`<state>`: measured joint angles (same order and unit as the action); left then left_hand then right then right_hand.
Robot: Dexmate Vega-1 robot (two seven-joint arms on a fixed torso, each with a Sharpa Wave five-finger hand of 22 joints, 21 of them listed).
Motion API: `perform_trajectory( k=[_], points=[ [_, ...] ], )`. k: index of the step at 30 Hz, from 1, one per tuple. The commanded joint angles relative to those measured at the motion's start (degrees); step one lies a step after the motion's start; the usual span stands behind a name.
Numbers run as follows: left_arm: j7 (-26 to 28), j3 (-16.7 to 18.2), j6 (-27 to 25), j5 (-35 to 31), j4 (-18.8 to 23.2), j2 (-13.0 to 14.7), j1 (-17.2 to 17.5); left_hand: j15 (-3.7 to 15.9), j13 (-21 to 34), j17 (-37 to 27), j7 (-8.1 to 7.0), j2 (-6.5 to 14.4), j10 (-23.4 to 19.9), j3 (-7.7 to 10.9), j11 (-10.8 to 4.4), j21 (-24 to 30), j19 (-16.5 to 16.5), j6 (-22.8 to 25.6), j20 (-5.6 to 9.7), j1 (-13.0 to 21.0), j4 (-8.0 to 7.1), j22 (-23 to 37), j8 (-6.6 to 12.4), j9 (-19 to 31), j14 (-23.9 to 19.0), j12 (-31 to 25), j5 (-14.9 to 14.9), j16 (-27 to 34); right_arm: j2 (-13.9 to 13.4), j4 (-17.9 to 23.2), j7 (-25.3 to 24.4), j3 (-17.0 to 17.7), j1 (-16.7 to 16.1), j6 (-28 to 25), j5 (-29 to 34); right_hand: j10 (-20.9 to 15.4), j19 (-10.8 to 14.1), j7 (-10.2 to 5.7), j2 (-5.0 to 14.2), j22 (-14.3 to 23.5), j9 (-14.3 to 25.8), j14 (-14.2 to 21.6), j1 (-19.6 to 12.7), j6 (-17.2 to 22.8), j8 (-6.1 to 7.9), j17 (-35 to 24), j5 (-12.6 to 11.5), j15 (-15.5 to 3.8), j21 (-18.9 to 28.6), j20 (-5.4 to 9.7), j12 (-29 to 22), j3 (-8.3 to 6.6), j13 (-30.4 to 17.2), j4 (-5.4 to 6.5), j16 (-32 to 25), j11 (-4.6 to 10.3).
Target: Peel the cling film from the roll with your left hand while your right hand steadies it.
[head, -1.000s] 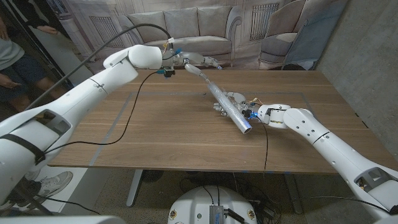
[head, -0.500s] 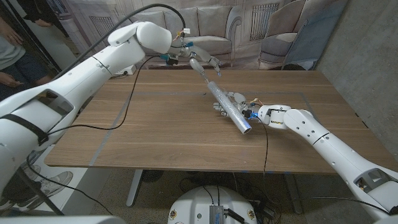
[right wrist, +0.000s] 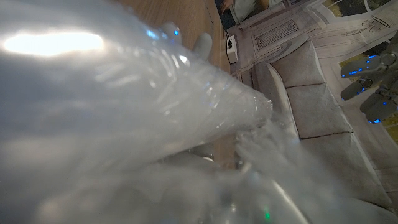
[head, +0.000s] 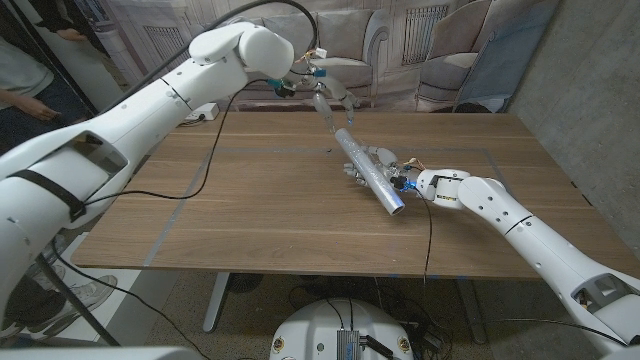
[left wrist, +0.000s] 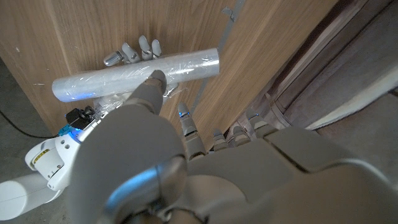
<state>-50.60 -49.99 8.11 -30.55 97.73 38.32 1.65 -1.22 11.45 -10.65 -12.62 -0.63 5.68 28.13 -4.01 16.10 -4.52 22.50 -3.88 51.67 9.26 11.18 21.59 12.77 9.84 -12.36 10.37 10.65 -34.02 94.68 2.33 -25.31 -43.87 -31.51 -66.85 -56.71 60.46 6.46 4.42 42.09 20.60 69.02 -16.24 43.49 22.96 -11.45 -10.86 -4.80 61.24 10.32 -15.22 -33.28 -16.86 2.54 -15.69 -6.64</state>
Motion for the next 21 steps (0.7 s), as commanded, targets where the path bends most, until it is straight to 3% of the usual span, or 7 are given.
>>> perform_trajectory(
  k=[1, 13, 21],
  points=[
    [1.6, -1.7, 1.4, -7.4, -0.5, -2.5, 0.4, 0.41, 0.1, -0.2, -0.02, 0.1, 0.3, -0.26, -0.55, -0.2, -0.2, -1.0, 0.47, 0.5, 0.0, 0.1, -0.59, 0.0, 3.1, 0.0, 0.0, 0.3, -0.7, 0.7, 1.1, 0.4, -1.1, 1.2, -0.2, -0.3, 0.3, 0.31, 0.08, 0.4, 0.3, 0.5, 0.5, 0.2, -0.14, 0.0, -0.4, 0.14, 0.3, 2.31, 0.4, -0.17, -0.1, 0.57, -0.3, -0.29],
    [3.7, -3.3, 5.1, -8.6, -5.5, -5.5, 0.2, 0.77, 0.1, -0.2, -0.09, 0.5, -0.2, -0.69, -0.83, 0.0, 0.3, -1.9, 1.0, 1.0, -0.39, 0.1, -1.05, -0.1, 2.7, -0.1, 0.0, 0.5, -1.2, 1.5, 1.0, 0.7, -1.6, 1.7, -0.4, -0.5, 0.4, 0.4, 0.05, 1.0, 0.3, 0.6, 0.9, 0.3, -0.16, 0.1, -0.4, 0.15, 0.3, 2.31, 0.4, -0.35, -0.2, 0.86, -0.3, -0.33],
    [7.0, -3.5, 8.1, -7.7, -8.4, -6.9, 0.2, 1.0, 0.1, -0.4, -0.11, 1.9, -1.1, -0.75, -1.4, 0.1, 0.6, -2.0, 0.87, 1.4, -0.95, 0.1, -1.2, -0.1, 2.1, -0.5, 0.0, 0.7, -1.3, 1.5, 1.5, 0.5, -1.6, 2.1, -0.1, -0.5, 0.4, 0.39, -0.02, 1.4, 0.4, 0.7, 1.2, 0.4, -0.17, 0.1, -0.4, 0.09, 0.4, 2.31, 0.4, -0.49, -0.3, 1.03, -0.4, -0.35]
  ],
)
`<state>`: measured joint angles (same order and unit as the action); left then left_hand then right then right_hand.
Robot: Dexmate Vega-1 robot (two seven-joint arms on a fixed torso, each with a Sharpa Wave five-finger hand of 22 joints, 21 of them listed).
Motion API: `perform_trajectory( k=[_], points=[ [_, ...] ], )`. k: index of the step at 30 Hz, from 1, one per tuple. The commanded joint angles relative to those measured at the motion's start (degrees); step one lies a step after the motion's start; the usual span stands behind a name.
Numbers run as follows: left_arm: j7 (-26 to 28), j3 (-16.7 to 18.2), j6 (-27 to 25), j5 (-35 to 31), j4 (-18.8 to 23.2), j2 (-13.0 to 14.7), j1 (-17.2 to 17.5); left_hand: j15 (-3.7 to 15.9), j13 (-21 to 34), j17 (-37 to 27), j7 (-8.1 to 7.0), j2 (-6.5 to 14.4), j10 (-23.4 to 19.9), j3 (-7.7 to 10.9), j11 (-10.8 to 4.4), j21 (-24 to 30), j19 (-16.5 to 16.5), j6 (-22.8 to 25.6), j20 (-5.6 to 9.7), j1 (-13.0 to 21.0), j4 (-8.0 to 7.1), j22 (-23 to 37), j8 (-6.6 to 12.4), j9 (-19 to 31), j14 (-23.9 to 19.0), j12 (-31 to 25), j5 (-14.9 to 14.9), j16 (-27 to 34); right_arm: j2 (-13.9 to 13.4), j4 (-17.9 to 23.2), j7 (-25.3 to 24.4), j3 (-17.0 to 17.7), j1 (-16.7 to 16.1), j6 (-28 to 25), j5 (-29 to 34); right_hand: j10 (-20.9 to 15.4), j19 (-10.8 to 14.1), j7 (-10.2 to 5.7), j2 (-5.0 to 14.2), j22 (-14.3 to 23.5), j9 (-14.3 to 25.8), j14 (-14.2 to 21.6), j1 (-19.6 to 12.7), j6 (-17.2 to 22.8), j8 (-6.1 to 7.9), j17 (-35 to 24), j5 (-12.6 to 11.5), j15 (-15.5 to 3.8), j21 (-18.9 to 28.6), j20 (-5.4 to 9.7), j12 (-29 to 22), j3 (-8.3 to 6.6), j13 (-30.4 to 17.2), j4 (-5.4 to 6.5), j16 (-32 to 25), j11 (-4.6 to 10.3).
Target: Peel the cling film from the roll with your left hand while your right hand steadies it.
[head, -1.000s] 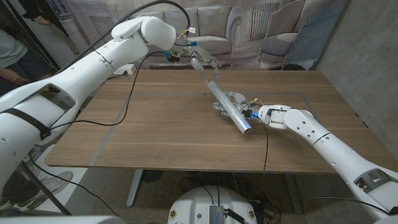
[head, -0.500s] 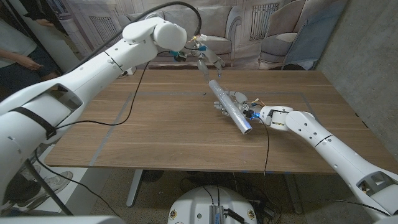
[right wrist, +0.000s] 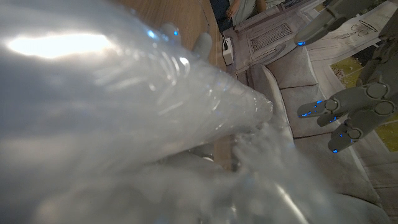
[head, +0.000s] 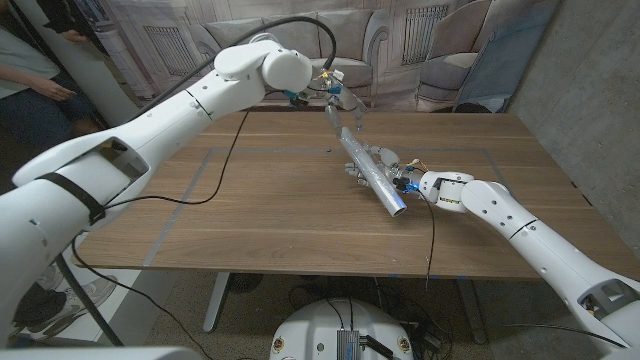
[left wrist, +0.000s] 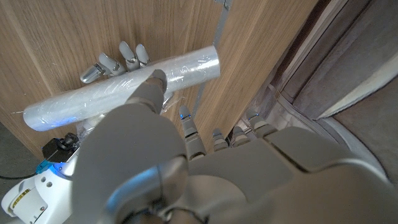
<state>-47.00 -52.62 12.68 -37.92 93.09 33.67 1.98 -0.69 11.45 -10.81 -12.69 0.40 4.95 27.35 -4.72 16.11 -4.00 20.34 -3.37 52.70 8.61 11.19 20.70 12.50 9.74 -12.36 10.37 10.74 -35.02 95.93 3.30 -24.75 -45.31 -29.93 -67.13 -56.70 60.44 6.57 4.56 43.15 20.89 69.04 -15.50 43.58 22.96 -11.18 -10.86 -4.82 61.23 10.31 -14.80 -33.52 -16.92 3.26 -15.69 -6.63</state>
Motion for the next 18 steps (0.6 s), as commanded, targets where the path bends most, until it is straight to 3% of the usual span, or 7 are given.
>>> perform_trajectory(
  k=[1, 11, 18],
  points=[
    [3.4, -1.0, 3.7, -0.3, -4.1, -2.5, -0.2, 0.56, 0.0, -0.2, -0.03, 1.2, -0.5, 0.07, -0.72, 0.1, 0.2, 0.2, 0.38, 0.4, -0.42, 0.1, -0.29, 0.1, 2.1, -0.5, 0.0, 0.7, -0.3, 0.2, 0.5, -0.1, -0.2, 0.6, 0.1, -0.5, 0.4, 0.33, -0.16, 0.4, 0.1, 0.7, 0.5, 0.3, -0.17, -0.1, -0.4, 0.11, 0.4, 2.33, 0.0, -0.27, -0.3, 0.34, -0.4, -0.34],
    [5.3, -2.0, 4.5, 0.0, -6.2, -3.9, 0.4, 0.77, 0.1, -0.5, -0.02, 3.2, -1.6, -0.09, -0.99, 0.2, 0.5, 1.0, 0.12, -0.1, -1.51, 0.2, -0.07, 0.2, 1.4, -0.8, -0.1, 1.0, -0.1, -0.3, 1.2, -0.4, 0.2, 0.9, 0.4, -0.5, 0.4, 0.36, -0.28, 0.8, 0.2, 0.5, 0.7, 0.3, -0.21, -0.1, -0.4, 0.11, 0.5, 2.33, 0.1, -0.44, -0.3, 0.5, -0.3, -0.37],
    [8.0, -2.5, 5.8, 0.1, -8.1, -4.4, 1.2, 1.41, 0.1, -0.4, 0.08, 4.4, -4.9, -1.08, -1.92, 0.6, 1.5, 5.3, 0.41, -0.8, -2.14, 0.2, 1.48, 0.3, -0.4, -1.7, -0.2, 1.3, -0.1, -0.4, 1.3, -0.3, 0.2, 1.0, 0.5, -0.5, 0.4, 0.31, -0.37, 1.2, 0.2, 0.6, 0.9, 0.3, -0.24, 0.0, -0.4, 0.1, 0.5, 2.33, 0.1, -0.58, -0.4, 0.61, -0.3, -0.38]
  ],
)
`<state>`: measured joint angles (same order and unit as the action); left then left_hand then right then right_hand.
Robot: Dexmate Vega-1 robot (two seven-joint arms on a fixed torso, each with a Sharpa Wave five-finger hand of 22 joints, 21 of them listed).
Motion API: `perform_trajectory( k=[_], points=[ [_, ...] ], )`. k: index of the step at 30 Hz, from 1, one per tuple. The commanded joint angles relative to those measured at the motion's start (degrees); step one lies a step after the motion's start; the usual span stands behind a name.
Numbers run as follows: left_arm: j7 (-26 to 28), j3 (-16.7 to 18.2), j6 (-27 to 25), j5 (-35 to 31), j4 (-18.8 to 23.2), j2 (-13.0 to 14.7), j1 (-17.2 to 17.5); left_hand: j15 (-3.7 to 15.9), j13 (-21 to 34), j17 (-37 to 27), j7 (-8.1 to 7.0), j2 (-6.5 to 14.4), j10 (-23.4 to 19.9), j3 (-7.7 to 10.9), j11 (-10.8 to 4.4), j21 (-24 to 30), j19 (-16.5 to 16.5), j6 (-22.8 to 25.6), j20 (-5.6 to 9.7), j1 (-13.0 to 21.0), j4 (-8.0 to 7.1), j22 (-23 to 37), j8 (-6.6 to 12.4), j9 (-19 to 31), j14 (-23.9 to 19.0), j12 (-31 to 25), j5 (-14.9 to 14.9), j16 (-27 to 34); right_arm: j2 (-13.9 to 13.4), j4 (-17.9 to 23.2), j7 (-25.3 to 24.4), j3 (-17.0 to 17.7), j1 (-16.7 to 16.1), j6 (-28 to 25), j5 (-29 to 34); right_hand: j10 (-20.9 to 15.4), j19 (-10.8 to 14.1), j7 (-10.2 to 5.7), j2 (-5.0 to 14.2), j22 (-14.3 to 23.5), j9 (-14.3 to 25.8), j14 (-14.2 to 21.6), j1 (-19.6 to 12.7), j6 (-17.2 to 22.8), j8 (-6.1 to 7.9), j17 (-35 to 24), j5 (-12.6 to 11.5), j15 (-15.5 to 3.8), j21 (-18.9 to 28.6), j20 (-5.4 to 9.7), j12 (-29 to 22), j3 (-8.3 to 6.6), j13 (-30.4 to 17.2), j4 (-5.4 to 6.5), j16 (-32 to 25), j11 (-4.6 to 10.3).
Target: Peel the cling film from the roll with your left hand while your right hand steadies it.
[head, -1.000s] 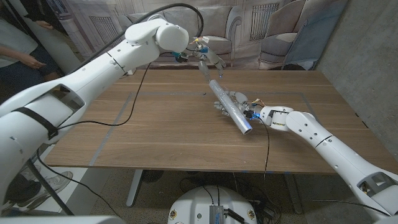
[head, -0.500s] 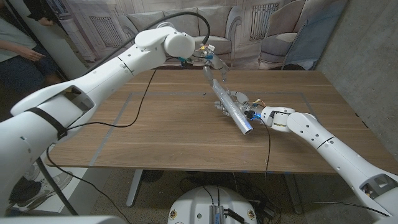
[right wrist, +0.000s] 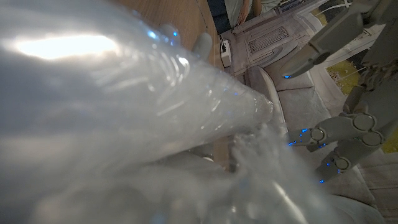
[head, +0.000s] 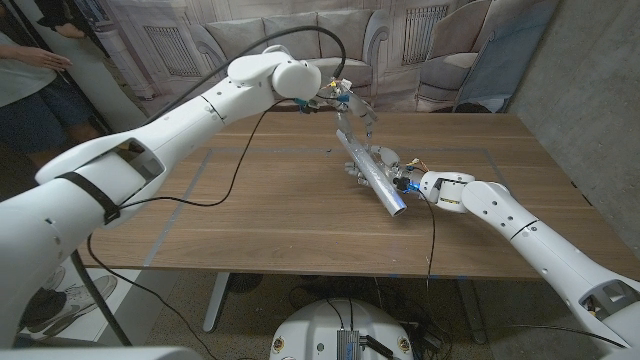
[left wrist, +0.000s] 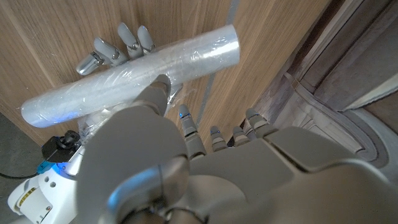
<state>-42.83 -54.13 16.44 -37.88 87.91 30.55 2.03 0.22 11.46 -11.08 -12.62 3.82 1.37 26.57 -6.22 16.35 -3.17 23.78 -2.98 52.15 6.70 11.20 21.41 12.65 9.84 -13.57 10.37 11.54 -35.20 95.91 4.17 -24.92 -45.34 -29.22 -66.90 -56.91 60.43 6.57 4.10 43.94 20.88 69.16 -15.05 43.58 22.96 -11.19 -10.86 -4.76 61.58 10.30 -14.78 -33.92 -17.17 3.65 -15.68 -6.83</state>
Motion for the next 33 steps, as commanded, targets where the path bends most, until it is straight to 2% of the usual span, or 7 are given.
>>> perform_trajectory(
  k=[1, 6, 8, 12, 14, 17, 33],
  points=[
    [3.9, -1.5, 2.3, -0.8, -3.1, -1.4, 0.9, 0.69, 0.0, 0.0, 0.03, 1.0, -2.4, -0.48, -0.71, 0.5, 1.0, 3.2, 0.26, -0.2, -0.16, 0.2, 1.26, 0.2, -1.0, -0.8, -0.2, 0.6, 0.1, -0.4, 0.5, -0.2, 0.3, 0.3, 0.2, -0.3, 0.4, 0.31, 0.07, 0.5, 0.2, 0.5, 0.5, 0.3, -0.25, 0.0, -0.4, 0.03, 0.2, 2.34, 0.1, -0.2, -0.1, 0.22, -0.3, -0.17],
    [4.5, -1.8, 2.6, -1.2, -3.6, -1.6, 0.9, 1.46, 0.0, 0.2, 0.06, 1.1, -3.8, -0.75, -1.55, 0.9, 2.0, 6.5, 0.82, 0.3, 0.36, 0.2, 2.52, 0.3, -2.2, -1.0, -0.2, 0.6, 0.2, -0.5, 0.5, -0.1, 0.4, 0.3, 0.3, -0.4, 0.4, 0.3, 0.02, 0.8, 0.2, 0.5, 0.6, 0.3, -0.26, 0.0, -0.4, -0.05, 0.2, 2.34, 0.1, -0.33, -0.2, 0.3, -0.3, -0.1],
    [9.4, -1.3, 4.0, -2.4, -3.6, -1.0, 1.9, 1.62, 0.0, 0.2, 0.09, 0.9, -4.4, -0.91, -1.6, 1.0, 2.2, 7.7, 0.83, 0.4, 0.52, 0.2, 2.95, 0.3, -2.8, -1.2, -0.2, 0.6, 0.2, -0.7, 0.7, -0.1, 0.5, 0.4, 0.3, -0.4, 0.4, 0.36, 0.01, 0.8, 0.2, 0.5, 0.7, 0.4, -0.24, 0.0, -0.4, -0.03, 0.2, 2.34, 0.1, -0.36, -0.2, 0.32, -0.3, -0.15],
    [19.4, -0.2, 5.3, -6.9, -2.2, 0.4, 4.3, 4.3, 0.0, 0.1, 0.61, 1.8, -11.4, -1.07, -3.45, 2.6, 6.2, 22.7, 1.61, 3.0, 1.73, 0.1, 8.91, 0.4, -8.6, -2.6, -0.3, 1.2, 0.2, -0.8, 0.6, -0.1, 0.6, 0.4, 0.3, -0.4, 0.4, 0.36, -0.06, 1.1, 0.2, 0.6, 0.8, 0.5, -0.26, 0.1, -0.4, -0.04, 0.2, 2.34, 0.1, -0.46, -0.2, 0.37, -0.3, -0.16],
    [19.9, 0.1, 5.7, -6.5, -2.6, 0.3, 4.4, 6.15, 0.0, -0.2, 2.85, 2.2, -15.9, -1.07, -4.39, 3.6, 8.7, 31.6, 2.83, 4.2, 1.88, 0.1, 13.04, 0.7, -11.9, -3.4, -0.3, 1.7, 0.3, -1.0, 0.7, -0.1, 0.7, 0.4, 0.3, -0.4, 0.4, 0.35, -0.07, 1.2, 0.2, 0.5, 0.8, 0.4, -0.28, 0.1, -0.4, -0.07, 0.3, 2.34, 0.2, -0.5, -0.3, 0.39, -0.3, -0.15],
    [19.6, 0.5, 5.8, -6.0, -2.7, 0.3, 4.6, 6.98, 0.1, -0.3, 3.69, 2.4, -18.0, -0.72, -5.39, 4.0, 9.5, 32.1, 3.44, 4.8, 2.0, 0.1, 13.48, 0.7, -13.8, -4.0, -0.3, 2.0, 0.3, -1.2, 0.8, -0.2, 1.0, 0.3, 0.5, -0.4, 0.4, 0.38, -0.09, 1.2, 0.3, 0.5, 0.9, 0.4, -0.3, 0.1, -0.4, -0.02, 0.2, 2.34, 0.2, -0.56, -0.3, 0.42, -0.3, -0.14],
    [25.6, 1.9, 7.0, -6.6, -3.7, 0.6, 6.1, 7.81, 0.2, -0.4, 4.45, 2.1, -20.9, -0.38, -5.63, 4.9, 11.4, 33.3, 4.18, 5.4, 1.99, 0.1, 14.17, 0.3, -16.5, -4.7, -0.4, 1.9, 0.8, -2.7, 1.4, -0.6, 2.3, -0.5, 0.9, -0.4, 0.4, 0.35, -0.38, 1.8, 0.3, 0.5, 1.1, 0.4, -0.35, 0.1, -0.3, 0.02, 0.2, 2.34, 0.3, -0.87, -0.4, 0.49, -0.3, -0.14]
  ],
)
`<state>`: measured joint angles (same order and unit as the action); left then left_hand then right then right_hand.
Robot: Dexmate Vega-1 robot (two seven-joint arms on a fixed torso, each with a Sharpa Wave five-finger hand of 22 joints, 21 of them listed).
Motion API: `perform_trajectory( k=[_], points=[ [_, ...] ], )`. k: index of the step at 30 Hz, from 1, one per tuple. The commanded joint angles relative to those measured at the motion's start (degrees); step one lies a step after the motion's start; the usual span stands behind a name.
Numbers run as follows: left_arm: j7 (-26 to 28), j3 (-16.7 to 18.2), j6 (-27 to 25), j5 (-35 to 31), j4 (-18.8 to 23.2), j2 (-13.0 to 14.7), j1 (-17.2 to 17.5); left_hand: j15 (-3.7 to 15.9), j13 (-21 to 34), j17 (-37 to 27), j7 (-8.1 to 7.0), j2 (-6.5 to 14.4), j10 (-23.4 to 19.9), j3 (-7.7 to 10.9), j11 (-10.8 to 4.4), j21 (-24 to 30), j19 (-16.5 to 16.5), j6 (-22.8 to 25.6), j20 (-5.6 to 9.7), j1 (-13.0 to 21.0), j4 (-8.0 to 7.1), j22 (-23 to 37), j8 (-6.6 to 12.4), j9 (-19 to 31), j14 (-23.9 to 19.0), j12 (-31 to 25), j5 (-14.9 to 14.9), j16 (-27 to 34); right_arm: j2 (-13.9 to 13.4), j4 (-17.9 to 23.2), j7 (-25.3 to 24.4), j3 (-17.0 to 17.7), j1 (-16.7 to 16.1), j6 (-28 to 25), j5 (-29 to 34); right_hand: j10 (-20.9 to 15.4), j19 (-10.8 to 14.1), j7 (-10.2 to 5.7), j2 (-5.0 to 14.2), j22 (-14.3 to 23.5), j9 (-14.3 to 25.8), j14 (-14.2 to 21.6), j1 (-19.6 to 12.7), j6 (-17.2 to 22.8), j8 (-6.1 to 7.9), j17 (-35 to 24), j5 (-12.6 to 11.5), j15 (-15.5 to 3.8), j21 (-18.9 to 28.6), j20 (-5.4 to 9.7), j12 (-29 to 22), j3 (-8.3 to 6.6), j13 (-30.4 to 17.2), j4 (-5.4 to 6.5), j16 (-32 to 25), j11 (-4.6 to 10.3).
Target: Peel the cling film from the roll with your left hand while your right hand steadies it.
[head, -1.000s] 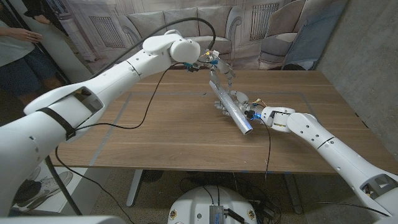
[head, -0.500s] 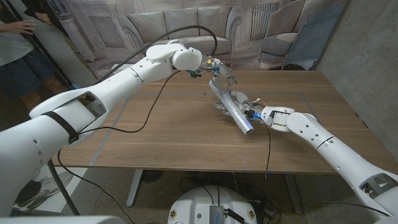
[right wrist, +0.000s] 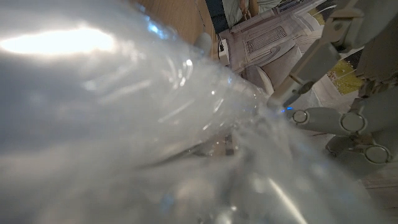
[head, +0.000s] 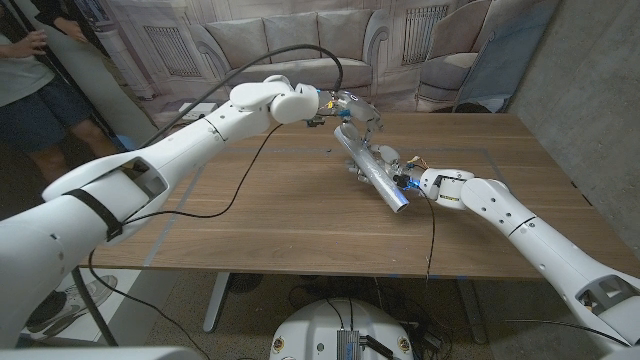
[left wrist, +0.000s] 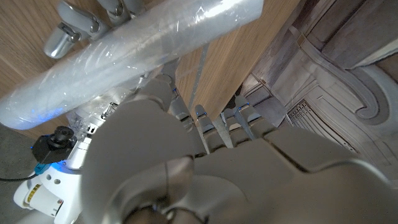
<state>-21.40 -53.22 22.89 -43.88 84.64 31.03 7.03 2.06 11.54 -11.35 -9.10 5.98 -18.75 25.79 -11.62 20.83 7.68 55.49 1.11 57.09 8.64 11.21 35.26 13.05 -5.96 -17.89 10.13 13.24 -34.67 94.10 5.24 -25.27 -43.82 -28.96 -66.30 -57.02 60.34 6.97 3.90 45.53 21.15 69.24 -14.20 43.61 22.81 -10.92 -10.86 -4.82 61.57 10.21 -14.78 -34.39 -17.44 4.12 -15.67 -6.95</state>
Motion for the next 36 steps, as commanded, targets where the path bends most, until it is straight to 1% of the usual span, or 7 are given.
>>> perform_trajectory(
  k=[1, 9, 19, 21, 26, 33, 36],
  points=[
    [5.7, 1.1, 0.8, -1.0, -0.5, 0.3, 1.5, 5.98, 0.1, -0.2, 1.0, -0.1, -0.8, 0.4, -0.22, 0.5, 0.6, 1.7, 0.16, 0.5, 0.04, 0.1, 0.33, -0.2, -0.8, -0.4, -0.2, 0.2, 0.3, -0.9, 0.4, -0.2, 0.8, -0.9, 0.1, -0.3, 0.5, -0.04, -0.18, 0.2, 0.1, 0.4, 0.3, 0.4, -0.2, -0.1, -0.3, 0.08, 0.2, 2.44, 0.3, -0.42, -0.2, 0.03, -0.3, -0.05],
    [9.4, 1.9, 1.0, -1.2, -0.7, 0.6, 2.7, 6.24, 0.1, -0.2, 0.93, -0.2, -1.5, 0.46, -0.2, 0.6, 0.8, 1.7, 0.27, 0.6, -0.01, 0.1, 0.25, -0.6, -1.4, -0.5, -0.2, 0.0, 0.3, -1.3, 0.6, -0.2, 1.2, -2.0, -0.4, -0.3, 0.8, 0.05, -0.38, 0.5, 0.1, 0.4, 0.5, 0.3, -0.26, -0.1, -0.3, 0.19, 0.3, 2.42, 0.3, -0.5, -0.2, 0.12, -0.3, -0.21],
    [13.9, 2.9, 1.1, -1.6, 0.0, 1.2, 4.4, 6.8, 0.2, -0.2, 1.75, -0.3, -2.8, 0.61, -0.4, 0.9, 1.3, 2.4, 0.7, 1.0, 0.04, 0.1, 0.43, -1.1, -2.5, -0.8, -0.1, -0.2, 0.6, -2.1, 2.3, -0.2, 1.4, -2.3, -1.0, 0.9, 1.8, 1.31, -2.13, 1.2, 0.3, -0.5, 4.3, -2.2, -1.55, 0.0, 0.2, 1.8, -0.4, 2.31, 1.0, 0.38, -0.5, 2.38, 0.3, -2.12],
    [12.7, 2.9, 1.1, -0.9, 0.0, 1.2, 4.2, 6.85, 0.2, -0.2, 2.01, -0.4, -3.1, 0.64, -0.41, 1.0, 1.4, 2.5, 0.71, 1.0, 0.05, 0.1, 0.47, -1.1, -2.6, -0.9, -0.1, -0.2, 0.6, -2.2, 2.5, -0.2, 1.4, -2.4, -1.1, 1.3, 1.8, 1.48, -2.33, 0.9, 0.4, -0.9, 5.1, -3.0, -1.95, 0.0, 0.2, 2.05, -1.0, 2.3, 1.2, 0.41, -0.6, 2.84, 0.5, -2.34],
    [16.4, 3.7, 0.2, -2.0, 0.9, 1.3, 5.8, 6.98, 0.1, -0.2, 2.3, -0.4, -3.5, 0.71, -0.5, 1.1, 1.6, 2.6, 0.84, 1.1, 0.0, 0.1, 0.51, -1.2, -2.9, -0.9, -0.1, -0.4, 0.7, -2.2, 2.5, 0.0, 1.1, -2.8, -1.7, 2.4, 2.4, 1.63, -2.45, 1.1, 0.4, -1.3, 6.0, -4.0, -2.47, 0.1, 0.2, 2.45, -1.1, 2.34, 1.6, 0.33, -0.6, 3.36, 0.8, -2.83],
    [19.2, 4.2, -1.0, -3.5, 2.2, 1.9, 7.2, 7.21, 0.2, -0.3, 2.77, -0.2, -4.4, 0.87, -0.48, 1.2, 1.7, 2.2, 0.85, 1.3, -0.07, 0.1, 0.76, -0.8, -3.3, -1.0, 0.0, -0.6, 0.6, -1.8, 2.3, 0.3, 0.7, -3.3, -2.6, 2.4, 2.4, 1.78, -2.52, 1.0, 0.4, -1.5, 6.5, -4.2, -2.65, 0.2, 0.2, 2.48, -1.5, 2.33, 1.5, 0.24, -0.6, 3.63, 0.9, -2.92],
    [18.6, 4.3, -1.1, -3.1, 2.8, 2.3, 7.4, 7.25, 0.2, -0.3, 2.9, -0.2, -4.8, 0.93, -0.49, 1.3, 1.8, 2.2, 0.93, 1.4, -0.06, 0.1, 0.94, -0.5, -3.4, -1.1, 0.0, -0.7, 0.5, -1.5, 2.0, 0.4, 0.5, -3.4, -2.6, 2.4, 2.5, 1.83, -2.51, 1.0, 0.4, -1.6, 6.7, -4.2, -2.71, 0.2, 0.2, 2.42, -1.5, 2.34, 1.5, 0.18, -0.6, 3.71, 1.0, -2.9]
  ],
)
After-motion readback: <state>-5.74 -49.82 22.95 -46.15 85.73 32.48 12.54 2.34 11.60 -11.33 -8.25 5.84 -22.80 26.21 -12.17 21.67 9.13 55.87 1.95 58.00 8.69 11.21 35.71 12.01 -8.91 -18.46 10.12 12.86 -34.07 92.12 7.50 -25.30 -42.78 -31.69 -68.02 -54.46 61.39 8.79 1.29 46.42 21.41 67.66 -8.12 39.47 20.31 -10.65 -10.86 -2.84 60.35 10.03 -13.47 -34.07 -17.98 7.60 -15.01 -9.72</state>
